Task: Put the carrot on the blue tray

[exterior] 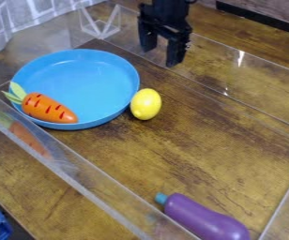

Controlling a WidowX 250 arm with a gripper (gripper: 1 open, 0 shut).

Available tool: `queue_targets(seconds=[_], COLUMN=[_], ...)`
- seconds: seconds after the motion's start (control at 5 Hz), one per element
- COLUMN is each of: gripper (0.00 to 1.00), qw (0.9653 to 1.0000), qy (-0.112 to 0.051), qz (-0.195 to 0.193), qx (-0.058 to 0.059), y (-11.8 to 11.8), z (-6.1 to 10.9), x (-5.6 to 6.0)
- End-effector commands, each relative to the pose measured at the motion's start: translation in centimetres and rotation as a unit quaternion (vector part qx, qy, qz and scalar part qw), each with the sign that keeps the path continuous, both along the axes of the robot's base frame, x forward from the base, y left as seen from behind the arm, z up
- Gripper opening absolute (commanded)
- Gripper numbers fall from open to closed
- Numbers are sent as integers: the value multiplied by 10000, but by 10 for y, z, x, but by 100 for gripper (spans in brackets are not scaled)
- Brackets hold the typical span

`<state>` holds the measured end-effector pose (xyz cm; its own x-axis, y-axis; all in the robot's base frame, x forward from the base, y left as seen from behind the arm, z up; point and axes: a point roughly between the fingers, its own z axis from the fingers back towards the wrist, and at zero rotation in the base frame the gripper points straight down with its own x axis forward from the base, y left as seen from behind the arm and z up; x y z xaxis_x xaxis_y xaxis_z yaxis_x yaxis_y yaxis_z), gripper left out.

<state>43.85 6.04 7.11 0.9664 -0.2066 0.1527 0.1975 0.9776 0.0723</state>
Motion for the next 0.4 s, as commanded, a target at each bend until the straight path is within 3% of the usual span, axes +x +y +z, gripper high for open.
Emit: queue_targets(seconds=[0.0,0.2], gripper=[100,0], qw=[9989,9984], qy=[-440,-482], qz=[-28,-217], qx=[142,206], y=[18,26], z=[17,11], x=[11,9])
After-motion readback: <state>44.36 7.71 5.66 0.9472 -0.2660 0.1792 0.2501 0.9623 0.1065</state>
